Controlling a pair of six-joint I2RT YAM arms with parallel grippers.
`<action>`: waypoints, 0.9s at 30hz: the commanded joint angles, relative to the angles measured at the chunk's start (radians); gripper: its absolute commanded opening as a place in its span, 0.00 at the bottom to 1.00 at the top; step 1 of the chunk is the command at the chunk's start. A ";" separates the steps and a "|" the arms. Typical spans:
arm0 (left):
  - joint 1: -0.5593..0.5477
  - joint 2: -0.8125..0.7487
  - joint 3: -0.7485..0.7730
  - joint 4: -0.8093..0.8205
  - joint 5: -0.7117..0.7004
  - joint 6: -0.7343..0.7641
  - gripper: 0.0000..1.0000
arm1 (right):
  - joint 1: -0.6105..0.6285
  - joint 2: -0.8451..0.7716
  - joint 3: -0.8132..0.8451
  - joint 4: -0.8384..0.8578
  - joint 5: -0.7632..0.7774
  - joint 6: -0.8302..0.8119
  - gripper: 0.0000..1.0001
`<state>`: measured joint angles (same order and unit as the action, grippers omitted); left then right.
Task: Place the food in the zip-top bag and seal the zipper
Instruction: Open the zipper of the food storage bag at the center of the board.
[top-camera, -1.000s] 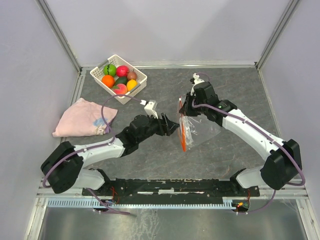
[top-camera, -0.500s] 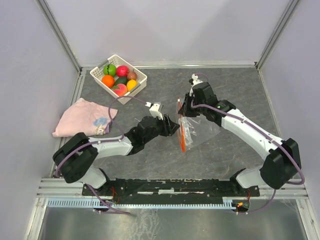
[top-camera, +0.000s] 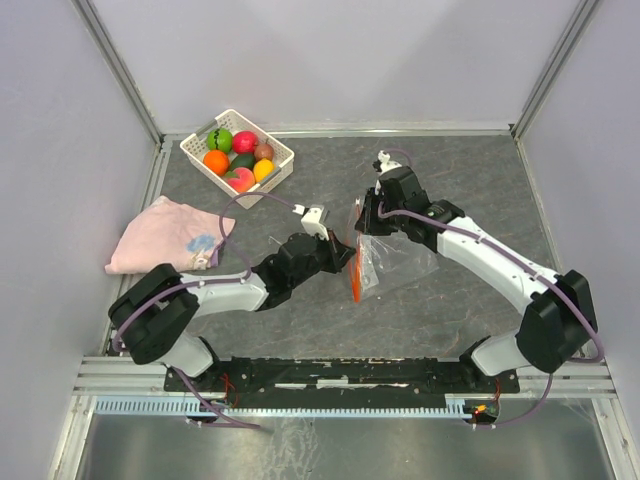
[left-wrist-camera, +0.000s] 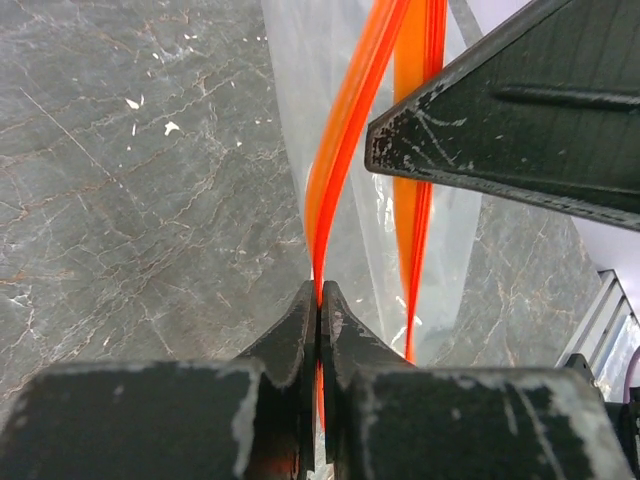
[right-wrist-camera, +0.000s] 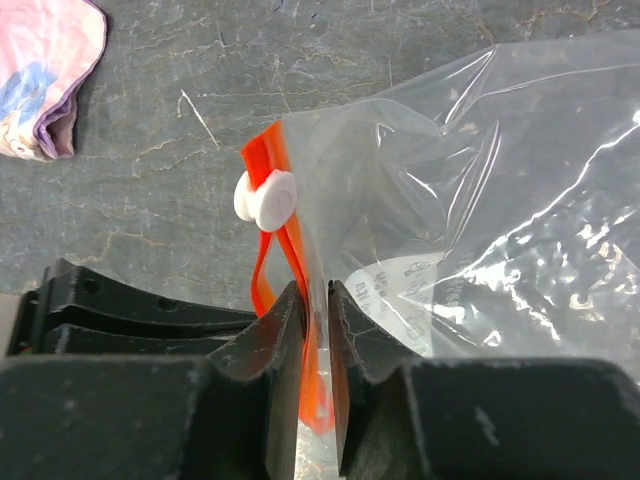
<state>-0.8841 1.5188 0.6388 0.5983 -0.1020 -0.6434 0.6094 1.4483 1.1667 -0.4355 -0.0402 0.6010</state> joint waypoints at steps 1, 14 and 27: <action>-0.005 -0.075 0.046 -0.039 -0.066 -0.050 0.03 | 0.023 -0.068 -0.002 0.022 0.056 -0.046 0.27; -0.005 -0.185 0.142 -0.355 -0.154 -0.258 0.03 | 0.157 -0.143 -0.010 -0.005 0.264 -0.096 0.48; -0.006 -0.246 0.201 -0.523 -0.215 -0.372 0.03 | 0.331 -0.098 0.013 -0.019 0.482 -0.168 0.55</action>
<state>-0.8841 1.3025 0.7830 0.1295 -0.2646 -0.9417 0.9054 1.3373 1.1473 -0.4606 0.3470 0.4721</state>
